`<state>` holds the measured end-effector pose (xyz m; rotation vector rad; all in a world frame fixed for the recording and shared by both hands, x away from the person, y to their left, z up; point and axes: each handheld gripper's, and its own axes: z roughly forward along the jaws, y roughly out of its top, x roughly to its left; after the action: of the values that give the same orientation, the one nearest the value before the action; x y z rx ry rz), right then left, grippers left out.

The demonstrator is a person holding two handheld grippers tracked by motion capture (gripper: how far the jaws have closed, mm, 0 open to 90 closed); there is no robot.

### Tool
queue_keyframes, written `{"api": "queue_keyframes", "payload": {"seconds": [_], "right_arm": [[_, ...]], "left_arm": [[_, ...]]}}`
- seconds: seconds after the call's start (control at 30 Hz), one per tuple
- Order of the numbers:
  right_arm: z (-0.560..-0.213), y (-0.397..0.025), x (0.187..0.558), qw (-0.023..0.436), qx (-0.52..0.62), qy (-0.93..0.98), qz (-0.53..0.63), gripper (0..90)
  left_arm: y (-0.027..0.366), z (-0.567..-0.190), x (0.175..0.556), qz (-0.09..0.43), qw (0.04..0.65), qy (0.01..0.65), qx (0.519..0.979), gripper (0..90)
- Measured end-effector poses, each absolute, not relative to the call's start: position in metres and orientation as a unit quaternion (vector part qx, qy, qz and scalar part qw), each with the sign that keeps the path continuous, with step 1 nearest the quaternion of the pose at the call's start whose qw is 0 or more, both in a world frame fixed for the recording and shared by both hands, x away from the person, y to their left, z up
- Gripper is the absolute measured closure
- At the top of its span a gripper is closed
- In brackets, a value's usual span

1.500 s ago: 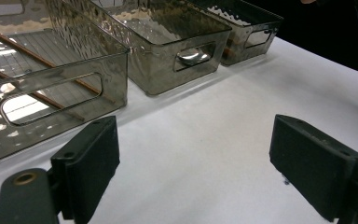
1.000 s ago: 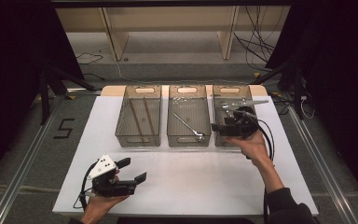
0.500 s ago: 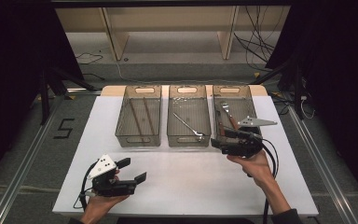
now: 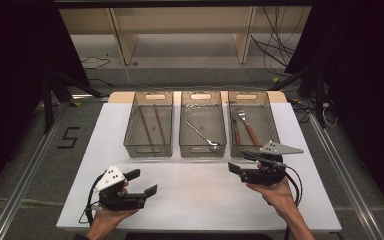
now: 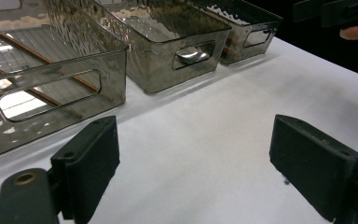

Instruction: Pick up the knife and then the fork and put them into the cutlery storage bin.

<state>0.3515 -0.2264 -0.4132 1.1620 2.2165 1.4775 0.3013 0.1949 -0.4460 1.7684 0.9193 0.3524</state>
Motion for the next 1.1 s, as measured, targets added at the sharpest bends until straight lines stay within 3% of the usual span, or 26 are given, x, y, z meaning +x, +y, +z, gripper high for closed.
{"api": "queue_keyframes", "payload": {"seconds": [1.1], "right_arm": [[-0.446, -0.232, 0.308, 0.135, 0.391, 0.747, 0.521, 19.6]], "left_arm": [[0.195, -0.445, 0.300, 0.141, 0.533, 0.380, 0.743, 15.5]]}}
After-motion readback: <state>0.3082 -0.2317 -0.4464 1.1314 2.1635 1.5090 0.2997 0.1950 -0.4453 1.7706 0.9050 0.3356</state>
